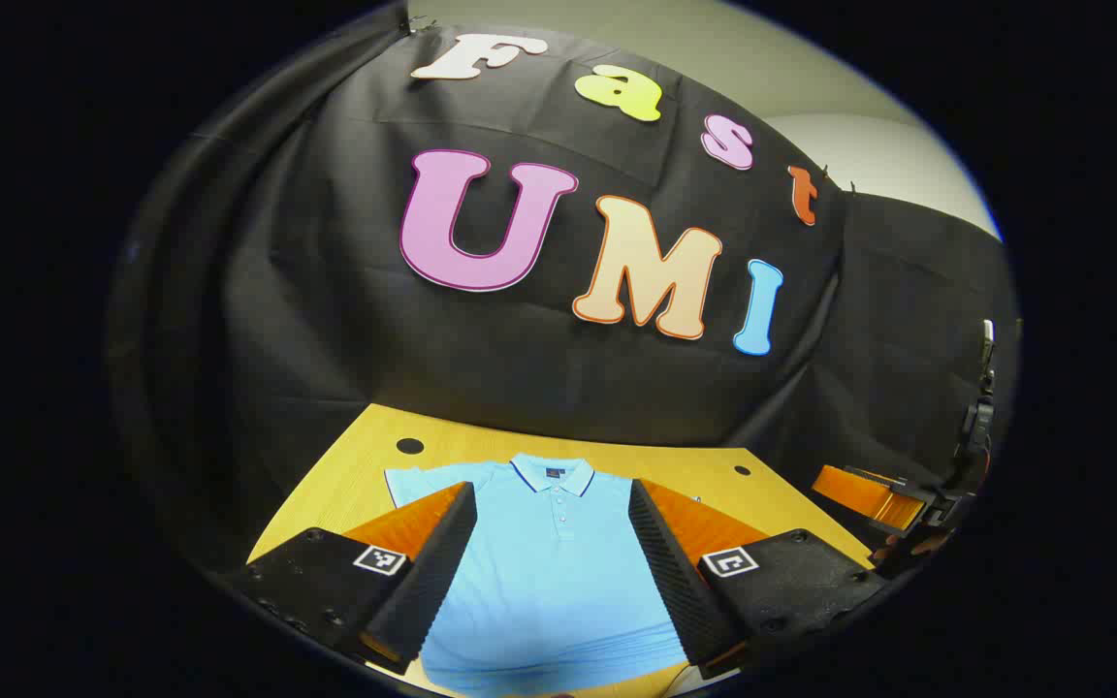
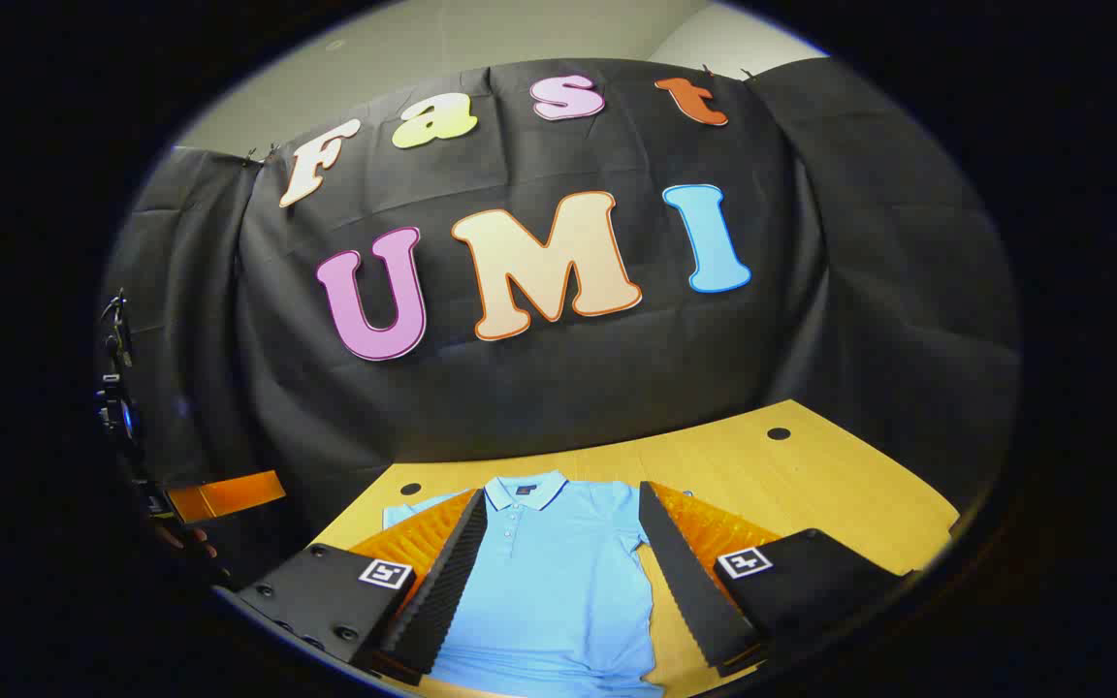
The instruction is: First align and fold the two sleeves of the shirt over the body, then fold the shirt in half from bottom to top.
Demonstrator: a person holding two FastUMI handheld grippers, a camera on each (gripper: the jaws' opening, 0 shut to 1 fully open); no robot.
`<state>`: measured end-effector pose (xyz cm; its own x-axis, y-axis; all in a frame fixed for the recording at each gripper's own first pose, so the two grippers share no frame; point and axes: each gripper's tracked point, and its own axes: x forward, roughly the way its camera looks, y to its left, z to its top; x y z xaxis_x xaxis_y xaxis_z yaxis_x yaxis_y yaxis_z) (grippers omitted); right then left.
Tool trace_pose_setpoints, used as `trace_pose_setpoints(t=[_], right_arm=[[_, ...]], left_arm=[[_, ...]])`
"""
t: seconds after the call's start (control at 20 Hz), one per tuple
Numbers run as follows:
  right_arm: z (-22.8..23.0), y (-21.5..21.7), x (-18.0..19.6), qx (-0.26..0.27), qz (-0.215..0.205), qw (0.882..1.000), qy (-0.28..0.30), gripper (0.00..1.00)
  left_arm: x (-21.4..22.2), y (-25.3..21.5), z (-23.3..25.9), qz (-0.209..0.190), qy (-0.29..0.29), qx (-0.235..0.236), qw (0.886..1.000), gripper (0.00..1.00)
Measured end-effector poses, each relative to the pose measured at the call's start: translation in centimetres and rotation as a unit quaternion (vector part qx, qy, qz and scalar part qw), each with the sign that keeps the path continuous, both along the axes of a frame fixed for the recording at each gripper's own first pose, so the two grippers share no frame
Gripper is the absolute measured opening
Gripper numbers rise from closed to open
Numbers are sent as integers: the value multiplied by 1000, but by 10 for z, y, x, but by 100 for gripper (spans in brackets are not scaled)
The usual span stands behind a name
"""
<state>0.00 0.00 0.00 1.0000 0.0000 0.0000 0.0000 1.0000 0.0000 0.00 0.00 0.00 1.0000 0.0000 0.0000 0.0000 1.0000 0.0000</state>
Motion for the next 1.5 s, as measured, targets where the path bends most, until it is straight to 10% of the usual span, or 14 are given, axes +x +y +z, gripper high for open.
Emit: trace_pose_setpoints(t=[0.75, 1.5], right_arm=[[-18, -19, 48, -29, 6, 999, 27, 98], [-119, -154, 264, 13, -73, 987, 144, 98]], left_arm=[[-4, 27, -17, 51, 20, -13, 998, 94], [-4, 36, -29, 114, 52, -23, 992, 94]])
